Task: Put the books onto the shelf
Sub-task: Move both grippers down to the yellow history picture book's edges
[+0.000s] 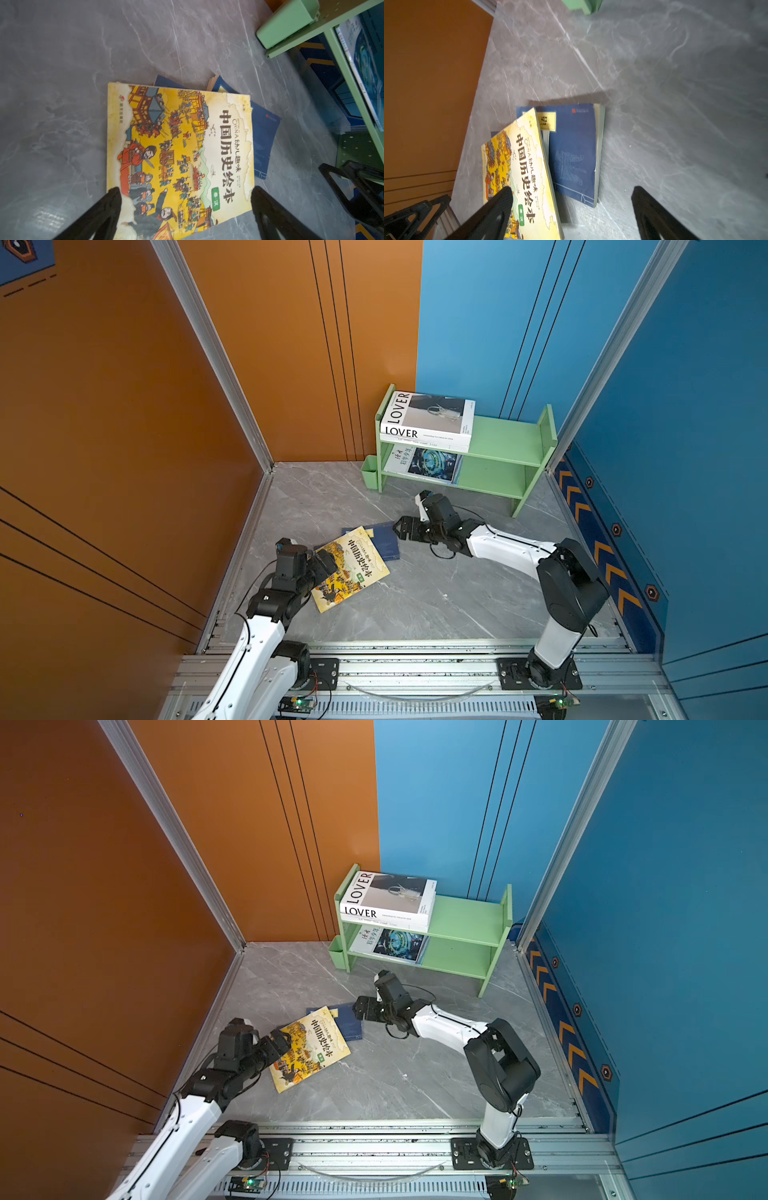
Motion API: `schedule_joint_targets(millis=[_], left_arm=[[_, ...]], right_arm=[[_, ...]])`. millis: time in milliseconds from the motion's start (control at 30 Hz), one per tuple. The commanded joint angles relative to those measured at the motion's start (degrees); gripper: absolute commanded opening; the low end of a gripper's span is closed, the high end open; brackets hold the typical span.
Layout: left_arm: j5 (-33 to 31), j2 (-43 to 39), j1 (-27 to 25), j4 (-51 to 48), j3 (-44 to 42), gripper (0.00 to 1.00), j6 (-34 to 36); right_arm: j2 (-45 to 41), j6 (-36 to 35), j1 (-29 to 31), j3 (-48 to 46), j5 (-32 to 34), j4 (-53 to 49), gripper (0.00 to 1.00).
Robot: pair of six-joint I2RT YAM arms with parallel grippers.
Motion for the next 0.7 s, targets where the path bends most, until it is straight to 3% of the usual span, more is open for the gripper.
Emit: schedule_joint_targets(millis=[0, 467, 667], left_arm=[[0.84, -2.36, 0.73, -4.91, -1.4, 0.98, 0.68], [-0.14, -4.24, 1.45, -5.41, -9.35, 0.98, -2.44], [3.74, -3.73, 1.45, 2.45, -13.4, 0.99, -5.59]], right_arm=[[1.93, -2.25, 2.82, 1.37, -2.32, -2.64, 0.92], [14.16, -3.97, 8.03, 10.56, 0.26, -3.73, 0.88], [17.9, -3.35, 9.17, 12.15, -1.84, -4.0, 0.86]])
